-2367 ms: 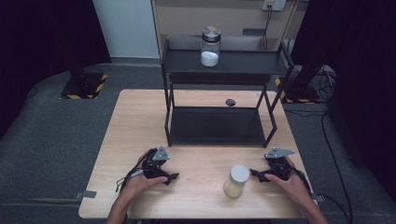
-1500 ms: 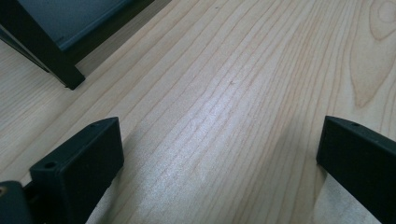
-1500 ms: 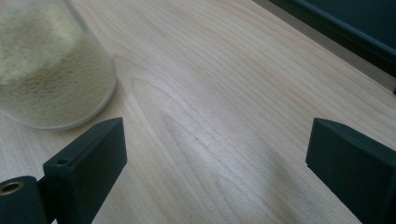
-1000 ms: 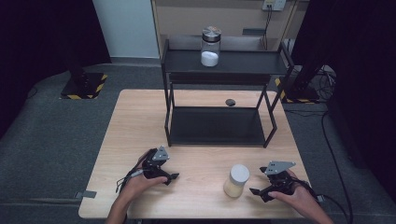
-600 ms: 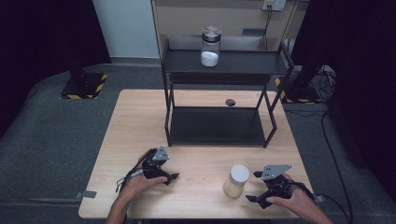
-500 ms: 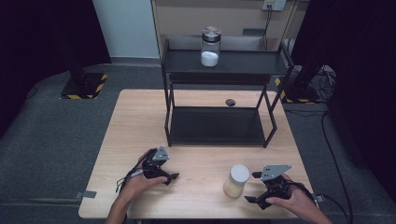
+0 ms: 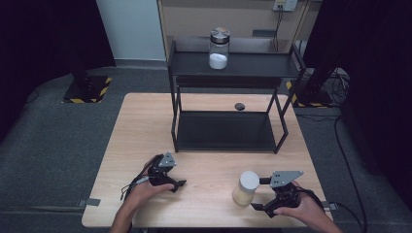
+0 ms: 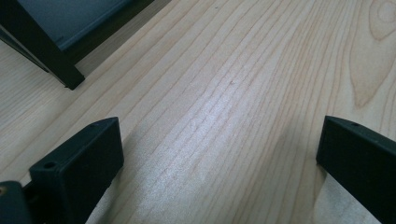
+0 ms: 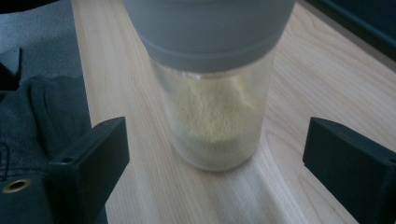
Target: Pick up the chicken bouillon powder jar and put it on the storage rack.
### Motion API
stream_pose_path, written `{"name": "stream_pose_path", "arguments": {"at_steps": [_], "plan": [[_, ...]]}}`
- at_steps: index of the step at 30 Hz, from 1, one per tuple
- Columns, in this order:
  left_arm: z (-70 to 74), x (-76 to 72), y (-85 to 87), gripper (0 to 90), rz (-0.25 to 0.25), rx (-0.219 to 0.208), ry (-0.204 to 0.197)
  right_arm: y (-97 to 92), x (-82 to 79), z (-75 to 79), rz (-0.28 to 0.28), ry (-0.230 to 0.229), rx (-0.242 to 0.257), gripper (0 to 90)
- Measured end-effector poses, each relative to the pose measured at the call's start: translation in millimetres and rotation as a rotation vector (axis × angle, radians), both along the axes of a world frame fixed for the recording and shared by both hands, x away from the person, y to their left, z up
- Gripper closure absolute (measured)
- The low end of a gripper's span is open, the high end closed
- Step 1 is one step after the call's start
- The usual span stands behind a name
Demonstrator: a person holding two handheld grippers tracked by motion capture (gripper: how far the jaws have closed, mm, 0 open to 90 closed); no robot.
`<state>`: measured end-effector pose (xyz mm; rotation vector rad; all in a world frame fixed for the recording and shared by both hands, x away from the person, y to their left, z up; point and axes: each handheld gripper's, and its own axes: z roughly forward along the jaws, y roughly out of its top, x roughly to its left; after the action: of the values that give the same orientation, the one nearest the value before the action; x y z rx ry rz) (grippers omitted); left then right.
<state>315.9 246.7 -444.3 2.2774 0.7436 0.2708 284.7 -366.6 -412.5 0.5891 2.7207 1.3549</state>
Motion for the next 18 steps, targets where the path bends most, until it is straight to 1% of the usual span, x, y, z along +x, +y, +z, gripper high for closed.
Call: {"name": "stream_pose_path", "arguments": {"at_steps": [7,13,18], "plan": [[0.0,0.0,0.0,0.0,0.0,0.0,0.0,3.7,-3.3,1.6,-0.011,-0.013,0.037,13.1],[0.0,0.0,0.0,0.0,0.0,0.0,0.0,5.3,-4.6,-1.0,-0.028,-0.025,0.07,16.6],[0.0,0.0,0.0,0.0,0.0,0.0,0.0,6.3,-4.2,-2.3,-0.032,-0.028,0.101,20.6]]}}
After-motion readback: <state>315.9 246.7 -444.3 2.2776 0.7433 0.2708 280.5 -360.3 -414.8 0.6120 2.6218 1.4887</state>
